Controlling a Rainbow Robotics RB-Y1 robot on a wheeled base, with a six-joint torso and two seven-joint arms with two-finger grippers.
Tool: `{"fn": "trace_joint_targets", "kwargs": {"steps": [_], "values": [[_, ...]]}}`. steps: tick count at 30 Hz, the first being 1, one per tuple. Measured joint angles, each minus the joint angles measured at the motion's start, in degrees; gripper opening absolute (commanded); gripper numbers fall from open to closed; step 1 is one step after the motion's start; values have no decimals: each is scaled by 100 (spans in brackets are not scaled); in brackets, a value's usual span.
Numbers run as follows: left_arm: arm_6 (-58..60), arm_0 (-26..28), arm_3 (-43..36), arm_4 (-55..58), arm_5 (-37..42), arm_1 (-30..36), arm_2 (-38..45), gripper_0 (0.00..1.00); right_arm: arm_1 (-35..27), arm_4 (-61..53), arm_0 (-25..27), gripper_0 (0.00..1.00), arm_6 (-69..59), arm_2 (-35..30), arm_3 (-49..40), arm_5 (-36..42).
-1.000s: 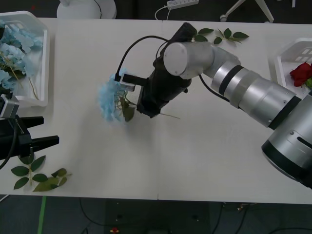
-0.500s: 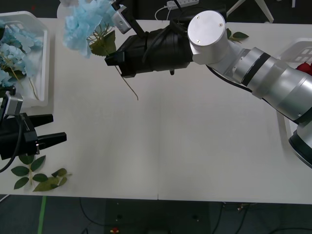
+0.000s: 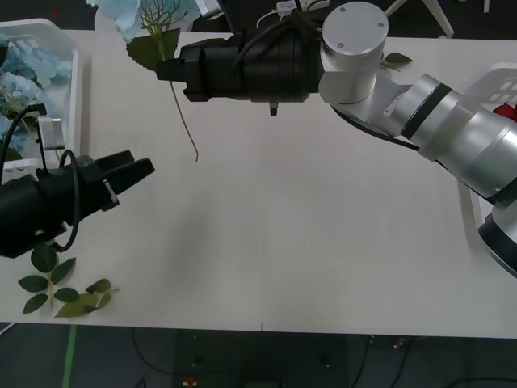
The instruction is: Place the red flowers into the right box and the blue flowers into the left box. If a person shows an open palm, hand one flower to the person first, then continue sorting.
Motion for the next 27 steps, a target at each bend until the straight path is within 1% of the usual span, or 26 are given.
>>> {"fn": "trace_joint_targets", "kwargs": {"steps": [4, 9, 17, 20, 27], "values": [[0, -285, 2, 95, -600, -207, -390, 100, 3, -47, 0, 0, -25, 0, 0, -20], [0, -585, 4, 30, -1029, -377, -662, 100, 4, -47, 0, 0, -65, 0, 0, -141], [0, -969, 26, -24, -2112, -463, -1400, 100, 4, -47, 0, 0, -85, 0, 0, -175], [0, -1098, 171, -26, -2231, -506, -1585, 100, 4, -47, 0, 0, -86, 0, 0, -188], [0, -1477, 799, -83, -2257, -671, -1750, 100, 4, -47, 0, 0, -88, 0, 0, -207]]}}
